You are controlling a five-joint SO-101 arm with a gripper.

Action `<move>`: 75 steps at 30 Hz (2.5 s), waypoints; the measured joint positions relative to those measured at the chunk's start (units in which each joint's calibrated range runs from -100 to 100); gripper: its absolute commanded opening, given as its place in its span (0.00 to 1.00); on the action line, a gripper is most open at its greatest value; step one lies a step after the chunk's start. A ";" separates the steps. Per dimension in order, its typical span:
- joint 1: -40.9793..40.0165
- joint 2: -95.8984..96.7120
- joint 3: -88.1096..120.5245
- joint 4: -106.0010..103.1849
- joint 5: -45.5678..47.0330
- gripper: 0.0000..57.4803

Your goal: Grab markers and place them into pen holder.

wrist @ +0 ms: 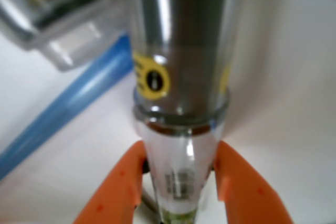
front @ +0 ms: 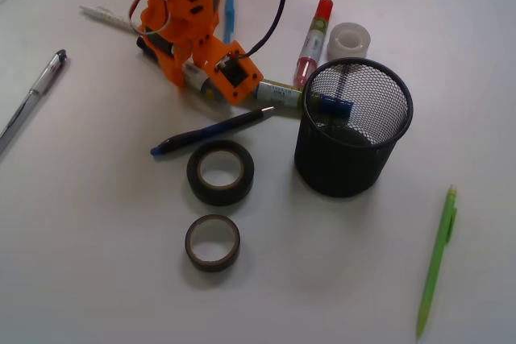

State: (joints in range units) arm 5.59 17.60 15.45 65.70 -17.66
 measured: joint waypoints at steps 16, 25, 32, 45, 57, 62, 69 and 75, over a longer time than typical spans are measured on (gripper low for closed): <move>-8.44 -25.70 -21.38 17.19 -12.06 0.01; -22.79 -26.39 -24.44 -6.74 -30.57 0.01; -26.56 -22.91 -18.69 -28.08 -35.12 0.01; -25.82 -21.78 12.85 -69.29 -36.53 0.01; -25.53 -21.78 15.54 -75.77 -35.85 0.32; -26.27 -21.78 15.72 -75.94 -35.60 0.33; -26.34 -22.21 15.72 -75.77 -32.48 0.33; -24.79 -30.75 13.03 -58.06 -28.08 0.33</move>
State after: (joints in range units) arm -19.20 -13.15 28.48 7.65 -45.74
